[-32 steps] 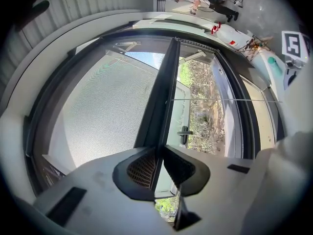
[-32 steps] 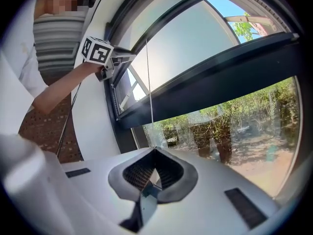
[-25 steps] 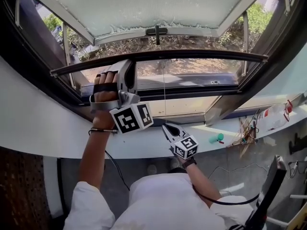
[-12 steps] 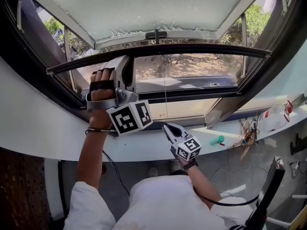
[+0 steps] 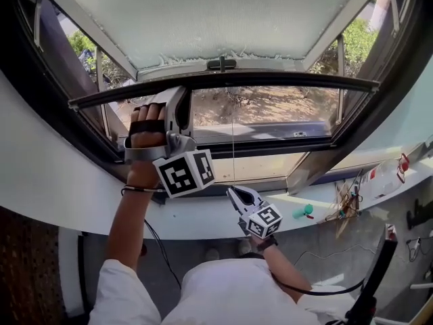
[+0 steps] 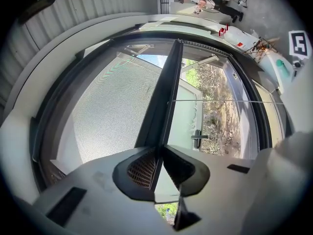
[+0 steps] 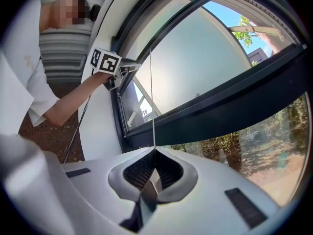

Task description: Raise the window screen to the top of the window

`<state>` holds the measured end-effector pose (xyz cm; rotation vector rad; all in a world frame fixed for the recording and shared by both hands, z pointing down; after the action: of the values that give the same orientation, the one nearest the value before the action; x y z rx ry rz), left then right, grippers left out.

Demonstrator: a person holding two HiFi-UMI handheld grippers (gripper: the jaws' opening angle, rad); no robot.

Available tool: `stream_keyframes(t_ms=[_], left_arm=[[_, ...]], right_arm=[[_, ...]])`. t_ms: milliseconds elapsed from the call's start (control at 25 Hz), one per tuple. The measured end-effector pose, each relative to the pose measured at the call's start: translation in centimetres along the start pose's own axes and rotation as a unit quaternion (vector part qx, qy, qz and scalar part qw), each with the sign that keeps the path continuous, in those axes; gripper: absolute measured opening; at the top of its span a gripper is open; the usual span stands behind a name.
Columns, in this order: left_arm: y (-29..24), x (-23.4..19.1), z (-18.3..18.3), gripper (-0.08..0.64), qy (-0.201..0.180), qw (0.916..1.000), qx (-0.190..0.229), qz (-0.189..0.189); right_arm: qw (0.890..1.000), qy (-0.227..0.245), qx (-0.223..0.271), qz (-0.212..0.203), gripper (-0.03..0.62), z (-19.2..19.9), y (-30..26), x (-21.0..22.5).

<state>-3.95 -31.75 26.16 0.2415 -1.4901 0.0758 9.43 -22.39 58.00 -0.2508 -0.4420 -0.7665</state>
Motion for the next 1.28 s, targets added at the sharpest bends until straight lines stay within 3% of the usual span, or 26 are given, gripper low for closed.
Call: stream_keyframes(t_ms=[440,800,1280], left_arm=[[-0.1,-1.1,0.1,0.046,0.006,1.0000,0.002,0.002],[-0.1,-2.8,0.1,0.046,0.006,0.9999,0.004,-0.008],[-0.4,-7.0,-0.5,0.046,-0.015,0.9993,-0.003,-0.035]], right_arm=[[1.000,0.002,0.005,-0.008,-0.009,-0.7,0.0,-1.0],[0.999,-0.001,0.039,-0.005,-0.009,-2.3,0.4,-1.4],[0.996,0.002,0.083,-0.039,-0.009,-5.7,0.1,-3.3]])
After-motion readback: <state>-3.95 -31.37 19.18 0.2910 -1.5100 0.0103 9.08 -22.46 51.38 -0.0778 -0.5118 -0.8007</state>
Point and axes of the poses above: the fingertips, and each gripper's own axes: y backward along the fingers, x to its right, z out of its underside, the point moved 6 cm from there along y, backward along the fingers, and after that the axes turned 12 degrees about -y, right-handed, at the moved point
